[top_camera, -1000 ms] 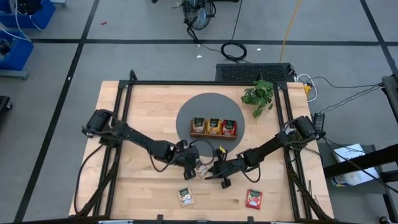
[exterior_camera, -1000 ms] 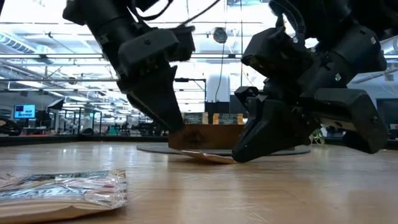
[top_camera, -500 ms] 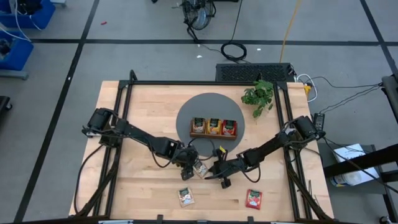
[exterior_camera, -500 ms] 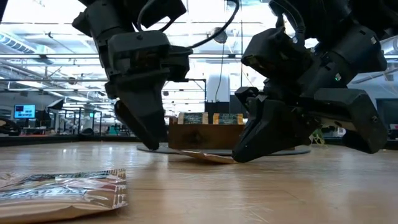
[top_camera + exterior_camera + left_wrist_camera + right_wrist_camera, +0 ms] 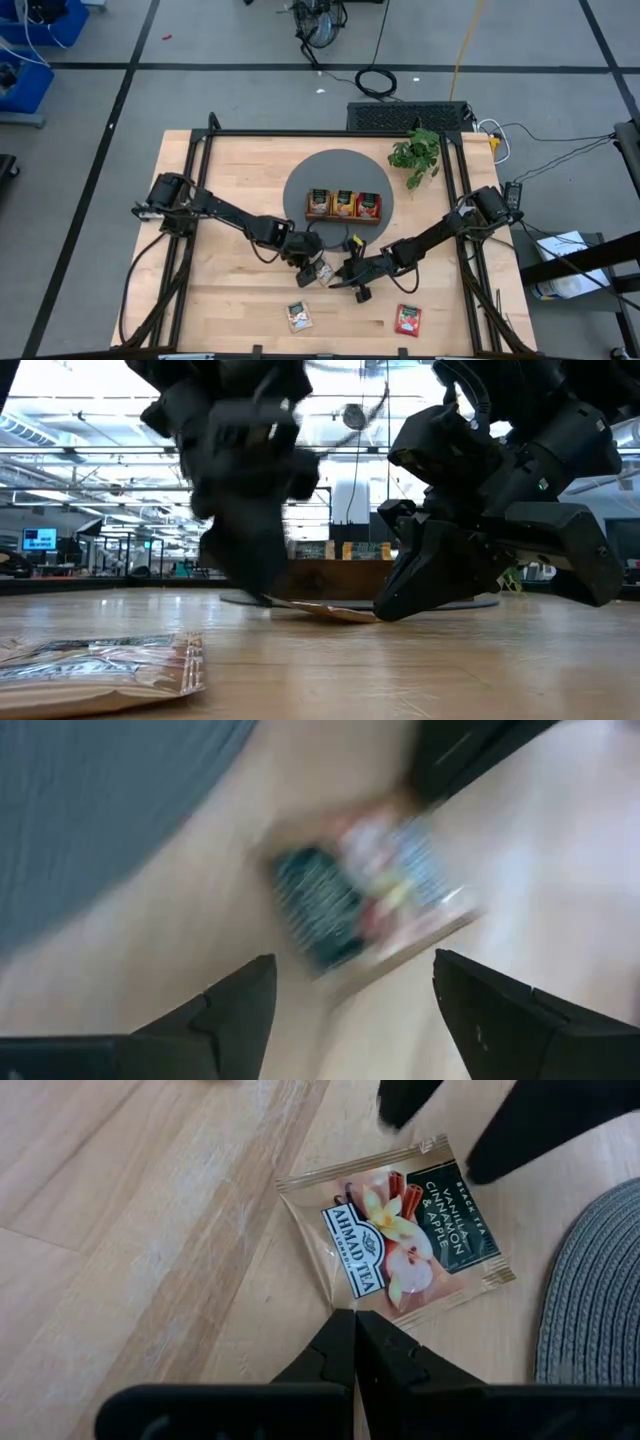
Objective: Pick & Place Tea
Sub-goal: Put the top brown tea bag into the left slot of the wooden organizer
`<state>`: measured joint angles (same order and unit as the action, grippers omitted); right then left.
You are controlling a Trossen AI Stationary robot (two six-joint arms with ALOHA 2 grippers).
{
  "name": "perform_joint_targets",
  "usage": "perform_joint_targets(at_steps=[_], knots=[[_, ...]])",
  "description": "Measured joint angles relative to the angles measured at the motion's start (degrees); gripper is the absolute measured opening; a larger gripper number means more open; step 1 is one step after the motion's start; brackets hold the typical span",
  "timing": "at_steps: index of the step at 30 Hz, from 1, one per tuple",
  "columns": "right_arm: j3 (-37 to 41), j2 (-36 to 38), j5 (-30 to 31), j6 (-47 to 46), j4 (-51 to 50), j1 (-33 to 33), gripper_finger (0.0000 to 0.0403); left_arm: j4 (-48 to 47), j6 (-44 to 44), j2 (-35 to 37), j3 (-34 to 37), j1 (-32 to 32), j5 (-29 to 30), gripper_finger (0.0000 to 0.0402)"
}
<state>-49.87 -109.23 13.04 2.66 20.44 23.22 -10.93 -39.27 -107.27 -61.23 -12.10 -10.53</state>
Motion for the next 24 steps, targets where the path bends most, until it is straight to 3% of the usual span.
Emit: perform_joint_targets(at_steps=[15, 19, 24], knots=[[0.1, 0.0, -0.1, -0.4, 0.3, 0.0, 0.0000, 6.4, -4.6, -4.0, 0.0, 0.2, -5.7, 0.0243], [0.1, 0.0, 0.0, -0.4, 0.3, 0.1, 0.0000, 6.7, -4.2, -4.0, 0.0, 0.0, -4.1, 0.0202], [0.1, 0.0, 0.1, -0.3, 0.3, 0.1, 0.0000, 8.4, -1.9, -4.2, 0.1, 0.1, -3.4, 0.0118]])
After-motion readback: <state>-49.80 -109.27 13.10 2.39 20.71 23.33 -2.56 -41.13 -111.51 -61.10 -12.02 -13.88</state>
